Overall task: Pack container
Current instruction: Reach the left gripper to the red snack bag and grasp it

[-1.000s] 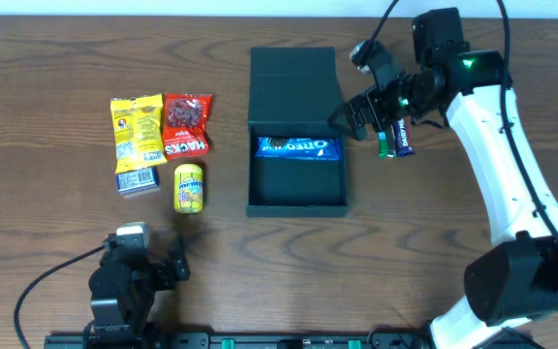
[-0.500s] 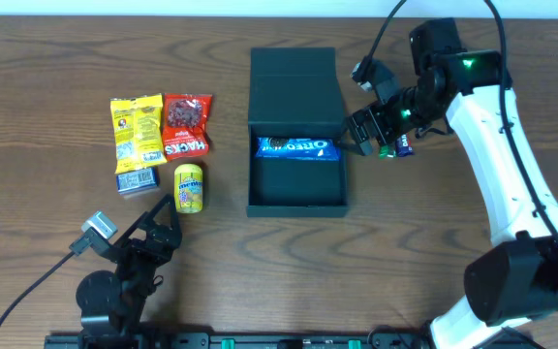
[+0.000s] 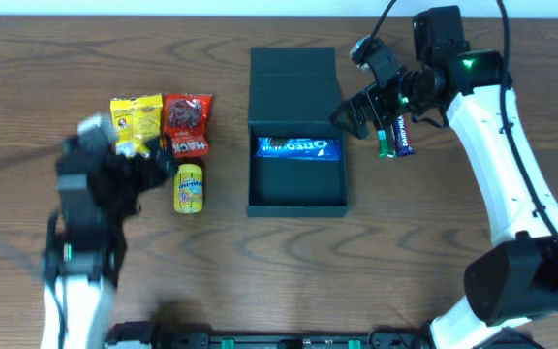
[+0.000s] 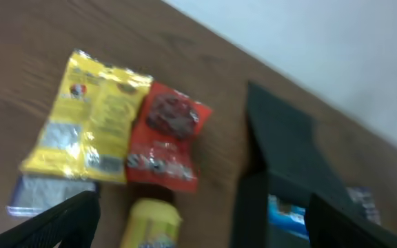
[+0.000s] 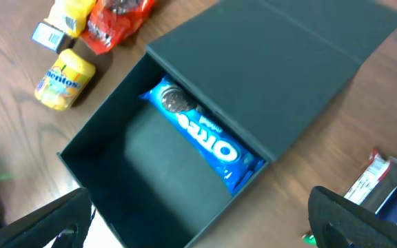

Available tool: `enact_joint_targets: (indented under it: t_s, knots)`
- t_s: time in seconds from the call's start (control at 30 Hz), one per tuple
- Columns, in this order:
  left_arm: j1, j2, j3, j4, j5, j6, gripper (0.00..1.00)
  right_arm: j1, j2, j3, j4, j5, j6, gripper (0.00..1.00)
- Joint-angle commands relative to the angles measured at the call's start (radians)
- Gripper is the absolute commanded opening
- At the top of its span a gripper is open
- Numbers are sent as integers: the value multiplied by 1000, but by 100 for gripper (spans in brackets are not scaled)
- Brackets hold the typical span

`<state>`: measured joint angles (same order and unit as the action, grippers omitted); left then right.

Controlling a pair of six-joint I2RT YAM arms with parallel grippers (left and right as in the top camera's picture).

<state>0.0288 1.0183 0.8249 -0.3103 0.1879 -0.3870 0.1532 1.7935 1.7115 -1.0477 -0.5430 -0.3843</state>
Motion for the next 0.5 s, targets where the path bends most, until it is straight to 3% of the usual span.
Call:
enact_joint_targets:
  t_s: [0.0, 0.3, 0.47]
  knots:
    - [-36, 188, 130, -7, -64, 151, 96, 5, 13, 1, 21, -3, -14, 99]
    - [-124, 632, 357, -6, -122, 187, 96, 5, 13, 1, 21, 97, -17, 99]
    - [-154, 734, 370, 8, -225, 209, 96, 4, 13, 1, 7, 99, -17, 99]
